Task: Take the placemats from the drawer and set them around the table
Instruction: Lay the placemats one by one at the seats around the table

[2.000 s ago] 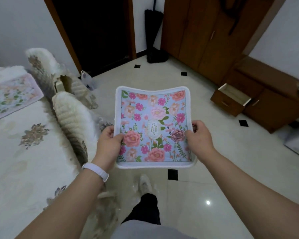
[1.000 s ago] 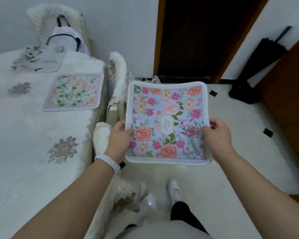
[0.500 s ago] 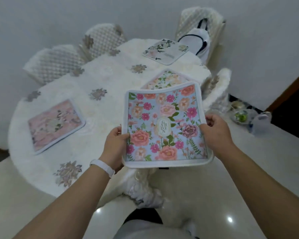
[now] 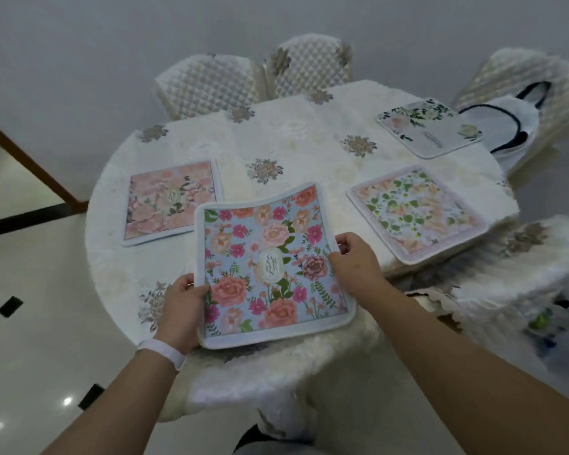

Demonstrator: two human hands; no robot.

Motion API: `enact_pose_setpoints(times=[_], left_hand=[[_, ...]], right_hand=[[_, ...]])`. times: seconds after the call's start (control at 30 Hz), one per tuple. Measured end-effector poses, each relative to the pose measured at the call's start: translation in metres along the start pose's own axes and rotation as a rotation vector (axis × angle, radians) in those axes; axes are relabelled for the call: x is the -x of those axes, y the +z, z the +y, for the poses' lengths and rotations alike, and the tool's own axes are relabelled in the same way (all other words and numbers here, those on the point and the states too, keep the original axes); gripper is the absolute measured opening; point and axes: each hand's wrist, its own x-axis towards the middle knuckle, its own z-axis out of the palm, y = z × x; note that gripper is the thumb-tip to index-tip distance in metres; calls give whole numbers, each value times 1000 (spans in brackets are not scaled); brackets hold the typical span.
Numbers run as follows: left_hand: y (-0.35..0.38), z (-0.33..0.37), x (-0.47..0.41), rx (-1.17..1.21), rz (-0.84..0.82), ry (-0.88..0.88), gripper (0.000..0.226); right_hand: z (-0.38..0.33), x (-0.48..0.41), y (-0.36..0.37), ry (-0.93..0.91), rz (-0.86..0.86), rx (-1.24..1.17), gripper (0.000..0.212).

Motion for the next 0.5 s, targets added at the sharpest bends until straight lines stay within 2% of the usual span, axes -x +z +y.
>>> enact_pose_setpoints(times=[0.23,0.37,0.5], left_hand=[[-19,-21,-48,-31,88,-67,13],[-28,-37,-65,-51,123,-80,24],[-31,-53,-73,-78,151,-99,30]], right_hand=[[9,-52,60,39,-118,125,7],[25,-70,89,79,-183,175,6],[36,-88,107,55,-199,268,13]])
